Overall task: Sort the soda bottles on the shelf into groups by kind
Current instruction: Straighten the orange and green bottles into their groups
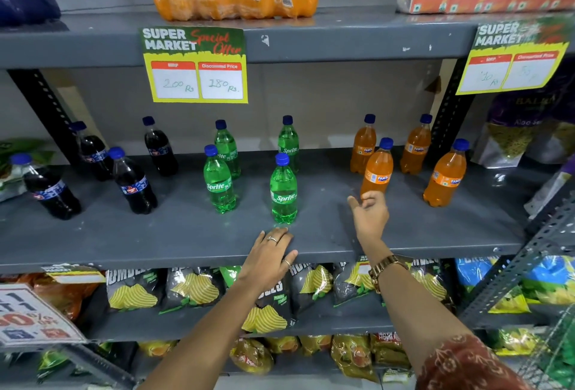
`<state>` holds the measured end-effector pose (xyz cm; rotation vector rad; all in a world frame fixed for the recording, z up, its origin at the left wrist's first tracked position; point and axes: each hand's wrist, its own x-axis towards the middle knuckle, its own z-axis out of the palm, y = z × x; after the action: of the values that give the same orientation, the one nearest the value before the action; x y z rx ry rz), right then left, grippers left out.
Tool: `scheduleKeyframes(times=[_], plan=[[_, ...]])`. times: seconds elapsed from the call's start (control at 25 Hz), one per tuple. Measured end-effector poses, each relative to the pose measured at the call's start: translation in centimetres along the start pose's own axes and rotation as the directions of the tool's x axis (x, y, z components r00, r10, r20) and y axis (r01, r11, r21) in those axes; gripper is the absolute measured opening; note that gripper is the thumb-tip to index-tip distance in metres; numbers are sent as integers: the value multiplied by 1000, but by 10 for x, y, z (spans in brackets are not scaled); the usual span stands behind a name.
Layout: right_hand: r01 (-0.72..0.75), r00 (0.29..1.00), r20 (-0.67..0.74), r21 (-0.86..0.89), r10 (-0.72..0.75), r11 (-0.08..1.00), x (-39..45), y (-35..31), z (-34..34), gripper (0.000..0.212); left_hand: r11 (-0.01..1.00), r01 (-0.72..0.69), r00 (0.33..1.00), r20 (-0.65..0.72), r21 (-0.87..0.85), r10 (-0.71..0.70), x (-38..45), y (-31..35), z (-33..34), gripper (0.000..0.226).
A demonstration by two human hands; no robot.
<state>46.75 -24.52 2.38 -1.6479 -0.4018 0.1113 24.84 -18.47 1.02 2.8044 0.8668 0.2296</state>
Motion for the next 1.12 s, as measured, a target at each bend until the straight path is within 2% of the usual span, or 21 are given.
scheduleKeyframes(times=[0.12, 0.2, 0.32, 0.4, 0.52, 0.64, 0.92, 1.12], plan=[[-54, 976, 213, 73, 38, 996, -10, -11, 22, 22, 1000, 12, 1000, 13, 21, -12, -7, -17, -5, 46], [-92, 923, 380, 86, 52, 992, -18, -17, 38, 24, 998, 41, 999, 17, 40, -41, -11, -30, -10, 48], [-119, 814, 577, 54, 66, 991, -34, -22, 56, 40, 994, 86, 995, 49, 73, -89, -15, -43, -17, 55], [-92, 772, 634, 38, 47, 995, -44, -26, 67, 56, 991, 104, 991, 79, 88, -111, -15, -50, -21, 61], [16, 751, 660, -36, 12, 999, -53, -28, 75, 60, 991, 112, 985, 121, 79, -121, -14, -54, -23, 66], [86, 771, 636, -104, 0, 991, -54, -27, 78, 55, 993, 94, 986, 130, 75, -103, -12, -57, -22, 67], [65, 818, 574, -123, 18, 990, -37, -18, 79, 50, 997, 57, 993, 101, 43, -61, -10, -64, -16, 67], [56, 780, 625, -91, 13, 994, -27, -17, 80, 48, 998, 47, 995, 89, 48, -51, -10, -66, -13, 67]])
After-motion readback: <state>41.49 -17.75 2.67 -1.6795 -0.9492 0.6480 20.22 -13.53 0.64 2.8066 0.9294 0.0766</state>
